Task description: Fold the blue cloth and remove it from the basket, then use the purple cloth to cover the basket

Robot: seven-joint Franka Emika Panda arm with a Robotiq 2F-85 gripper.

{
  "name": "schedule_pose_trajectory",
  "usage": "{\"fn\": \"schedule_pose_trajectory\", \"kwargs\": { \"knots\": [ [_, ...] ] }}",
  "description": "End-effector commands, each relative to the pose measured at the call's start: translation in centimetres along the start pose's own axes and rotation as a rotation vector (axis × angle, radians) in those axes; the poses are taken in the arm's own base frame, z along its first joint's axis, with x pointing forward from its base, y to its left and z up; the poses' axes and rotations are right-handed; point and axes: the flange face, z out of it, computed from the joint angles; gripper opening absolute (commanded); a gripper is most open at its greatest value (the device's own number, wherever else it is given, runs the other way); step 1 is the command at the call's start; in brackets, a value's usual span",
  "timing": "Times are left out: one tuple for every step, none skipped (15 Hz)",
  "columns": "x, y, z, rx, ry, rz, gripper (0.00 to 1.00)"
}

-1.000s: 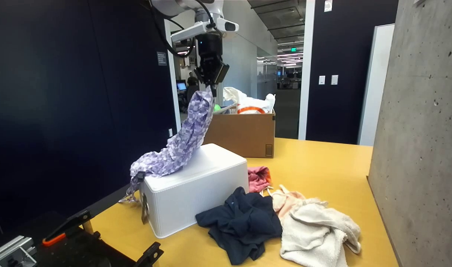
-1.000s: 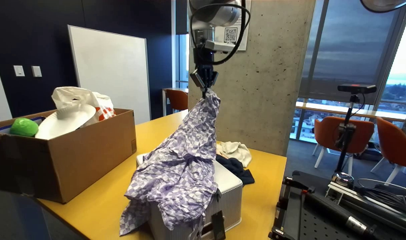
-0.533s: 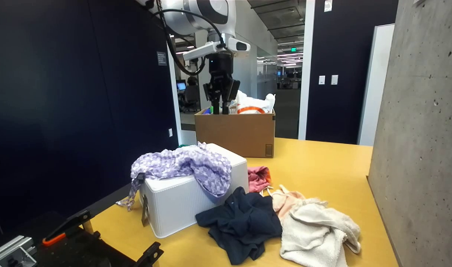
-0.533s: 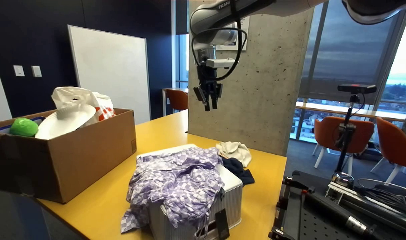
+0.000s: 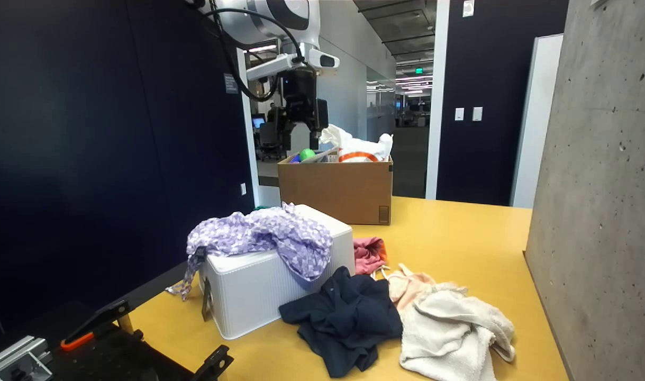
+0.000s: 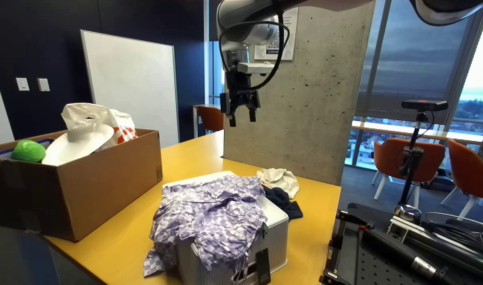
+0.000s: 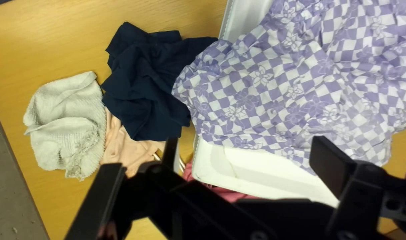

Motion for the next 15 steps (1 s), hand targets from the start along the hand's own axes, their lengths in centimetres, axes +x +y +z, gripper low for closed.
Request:
{"fn": "schedule_pose_trajectory", "kwargs": {
  "knots": [
    [-1.5, -2.1, 0.5, 0.011, -0.038, -0.024, 1.00],
    [-1.9, -3.0, 1.1, 0.024, -0.047, -0.036, 1.00],
    [-2.6, -4.0, 2.1, 0.037, -0.058, -0.046, 1.00],
    [-3.1, -4.6, 3.0, 0.043, -0.070, -0.050, 1.00],
    [-3.7, -5.1, 4.0, 0.048, -0.081, -0.056, 1.00],
    [-4.4, -5.5, 4.8, 0.057, -0.087, -0.052, 1.00],
    [-5.0, -5.7, 5.8, 0.059, -0.091, -0.043, 1.00],
    [-5.8, -5.7, 7.0, 0.062, -0.097, -0.025, 1.00],
    [-6.7, -5.7, 7.7, 0.071, -0.104, -0.020, 1.00],
    [-7.3, -5.3, 8.5, 0.067, -0.093, -0.006, 1.00],
    [-7.7, -4.8, 9.3, 0.068, -0.089, -0.001, 1.00],
    [-7.6, -4.3, 10.3, 0.067, -0.081, 0.003, 1.00],
    [-7.5, -4.0, 11.4, 0.067, -0.068, -0.001, 1.00],
    [-6.8, -3.7, 12.9, 0.072, -0.047, -0.008, 1.00],
    [-6.5, -3.6, 14.0, 0.075, -0.029, -0.004, 1.00]
  ]
}}
